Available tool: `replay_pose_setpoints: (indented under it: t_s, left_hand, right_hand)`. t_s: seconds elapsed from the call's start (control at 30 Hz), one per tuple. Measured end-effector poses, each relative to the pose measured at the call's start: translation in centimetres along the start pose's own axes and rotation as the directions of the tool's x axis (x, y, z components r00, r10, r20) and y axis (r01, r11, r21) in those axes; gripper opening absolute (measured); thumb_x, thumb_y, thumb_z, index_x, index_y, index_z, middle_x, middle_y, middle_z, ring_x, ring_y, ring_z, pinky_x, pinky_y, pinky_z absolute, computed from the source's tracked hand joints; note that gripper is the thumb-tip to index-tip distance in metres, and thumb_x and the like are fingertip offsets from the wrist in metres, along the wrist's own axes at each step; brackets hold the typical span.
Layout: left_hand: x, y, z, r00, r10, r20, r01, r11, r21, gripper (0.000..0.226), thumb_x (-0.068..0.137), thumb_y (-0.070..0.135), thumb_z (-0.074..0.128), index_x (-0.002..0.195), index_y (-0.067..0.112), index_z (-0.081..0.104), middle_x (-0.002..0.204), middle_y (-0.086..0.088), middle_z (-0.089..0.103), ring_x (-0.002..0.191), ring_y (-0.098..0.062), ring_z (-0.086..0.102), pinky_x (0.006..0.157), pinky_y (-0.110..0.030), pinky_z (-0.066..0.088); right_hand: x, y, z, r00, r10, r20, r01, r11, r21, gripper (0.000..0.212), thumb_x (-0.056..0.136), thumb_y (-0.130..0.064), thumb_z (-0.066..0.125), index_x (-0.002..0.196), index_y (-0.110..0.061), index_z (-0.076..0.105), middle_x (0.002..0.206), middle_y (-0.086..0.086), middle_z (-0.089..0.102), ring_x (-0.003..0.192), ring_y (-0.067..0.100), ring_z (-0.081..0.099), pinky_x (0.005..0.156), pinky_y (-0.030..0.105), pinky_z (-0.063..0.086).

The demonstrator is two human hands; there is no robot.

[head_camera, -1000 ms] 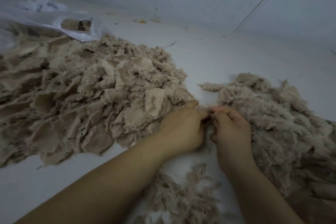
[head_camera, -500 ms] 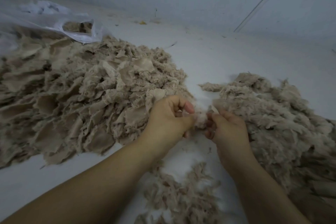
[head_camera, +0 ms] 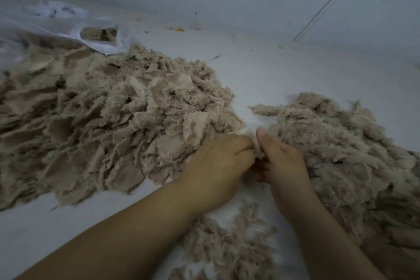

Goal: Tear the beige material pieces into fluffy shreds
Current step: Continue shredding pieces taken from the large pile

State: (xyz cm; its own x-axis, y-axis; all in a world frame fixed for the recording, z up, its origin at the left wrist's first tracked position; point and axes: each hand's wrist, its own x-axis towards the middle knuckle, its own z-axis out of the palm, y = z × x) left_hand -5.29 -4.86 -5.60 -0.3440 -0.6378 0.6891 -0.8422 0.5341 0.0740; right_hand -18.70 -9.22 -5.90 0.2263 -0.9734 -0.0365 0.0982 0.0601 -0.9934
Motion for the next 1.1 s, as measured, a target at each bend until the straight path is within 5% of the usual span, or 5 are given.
replay_pose_setpoints:
  t_s: [0.2, 0.33, 0.77, 0.87, 1.1]
  left_hand:
    - [-0.1, -0.6, -0.1, 0.905, -0.358, -0.228, 0.230, 0.864, -0.447, 0.023, 0.068, -0.014, 0.041, 0.057, 0.002, 0.054, 0.071, -0.011, 0.060, 0.068, -0.024, 0.055, 0.059, -0.035, 0.047]
    - [0.2, -0.4, 0.1, 0.675, -0.723, 0.147, 0.676, 0.527, -0.515, 0.011, 0.090, 0.026, 0.066, 0.088, 0.018, 0.058, 0.072, 0.004, 0.058, 0.060, -0.007, 0.054, 0.054, -0.025, 0.045]
    - [0.8, 0.2, 0.1, 0.594, -0.726, 0.346, 0.708, 0.268, -0.654, 0.017, 0.092, 0.003, 0.062, 0.077, 0.010, 0.056, 0.057, -0.005, 0.057, 0.041, -0.013, 0.051, 0.037, -0.017, 0.037]
    - [0.9, -0.4, -0.1, 0.525, -0.764, 0.375, 0.664, 0.092, -0.742, 0.022, 0.095, 0.000, 0.052, 0.076, 0.009, 0.055, 0.049, -0.001, 0.051, 0.037, -0.011, 0.048, 0.035, -0.018, 0.033]
    - [0.7, -0.6, 0.0, 0.613, -0.670, 0.419, 0.713, 0.241, -0.659, 0.024, 0.100, 0.010, 0.049, 0.077, 0.011, 0.054, 0.061, -0.004, 0.056, 0.046, -0.014, 0.055, 0.040, -0.022, 0.041]
  right_hand:
    - [0.5, 0.7, -0.6, 0.999, 0.006, 0.039, -0.008, 0.998, 0.067, 0.036, 0.098, -0.019, 0.061, 0.065, -0.011, 0.070, 0.063, 0.016, 0.060, 0.057, 0.023, 0.053, 0.058, 0.031, 0.047]
    - [0.5, 0.8, -0.8, 0.999, -0.025, 0.044, 0.025, 1.000, 0.004, 0.032, 0.100, -0.025, 0.056, 0.086, -0.004, 0.076, 0.083, 0.032, 0.066, 0.072, 0.034, 0.060, 0.068, 0.040, 0.051]
    - [0.7, 0.8, -0.6, 0.999, -0.014, 0.042, 0.012, 0.999, 0.032, 0.032, 0.099, -0.020, 0.058, 0.077, -0.002, 0.073, 0.080, 0.029, 0.067, 0.076, 0.050, 0.061, 0.073, 0.059, 0.055]
    - [0.8, 0.8, -0.4, 1.000, 0.003, 0.008, -0.004, 0.998, 0.062, 0.044, 0.098, -0.012, 0.058, 0.055, -0.013, 0.065, 0.057, 0.008, 0.051, 0.056, 0.023, 0.051, 0.058, 0.036, 0.054]
    - [0.6, 0.6, -0.9, 0.993, -0.014, 0.115, 0.010, 0.999, 0.037, 0.010, 0.089, -0.015, 0.071, 0.080, -0.016, 0.077, 0.084, 0.015, 0.075, 0.074, 0.029, 0.072, 0.067, 0.041, 0.062]
